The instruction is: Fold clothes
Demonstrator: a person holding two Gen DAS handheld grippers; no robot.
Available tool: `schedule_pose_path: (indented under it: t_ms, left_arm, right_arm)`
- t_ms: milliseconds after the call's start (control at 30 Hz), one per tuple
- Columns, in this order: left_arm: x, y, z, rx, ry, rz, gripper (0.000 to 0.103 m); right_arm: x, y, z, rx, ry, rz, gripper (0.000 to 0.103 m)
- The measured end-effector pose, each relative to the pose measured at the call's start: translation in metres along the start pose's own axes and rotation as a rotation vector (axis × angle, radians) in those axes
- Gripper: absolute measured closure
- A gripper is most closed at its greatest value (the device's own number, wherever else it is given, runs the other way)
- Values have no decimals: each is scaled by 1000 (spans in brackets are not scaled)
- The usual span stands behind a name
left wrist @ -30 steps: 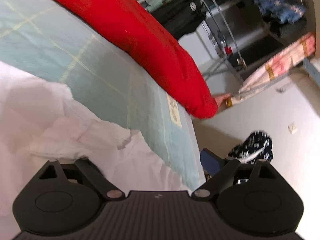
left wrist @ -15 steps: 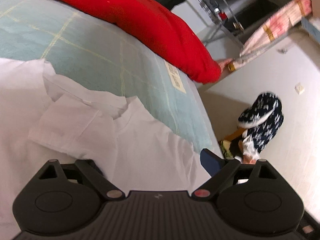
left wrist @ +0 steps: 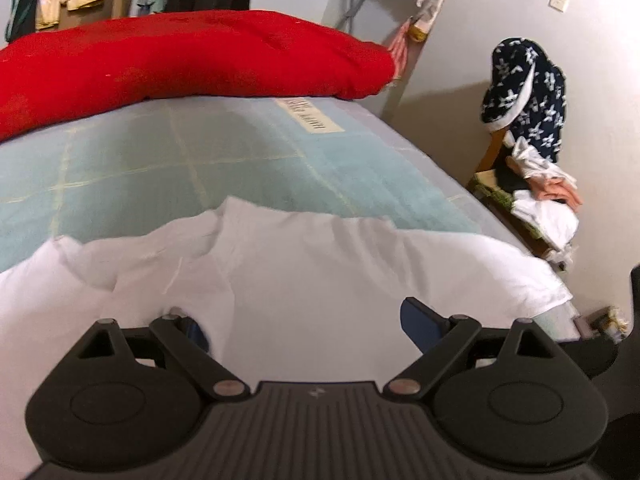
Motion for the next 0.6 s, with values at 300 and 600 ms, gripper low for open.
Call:
schedule_pose_path:
  t_ms: [300,600]
  left_arm:
    - [24,29,12,179,-126,-62,12]
    - [2,0,-1,-54,-10,-53,12]
  right_arm:
    - [-7,4,6,-10,9,26,0]
    - [-12,16,16,43,22,26,0]
Point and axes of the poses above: each gripper's, at about its wrist camera, not at the fingertips, and x roughly the way its jaws point, y to its right, z to its underside, the point moved 3 cm from there along x, roughly the way its jaws point
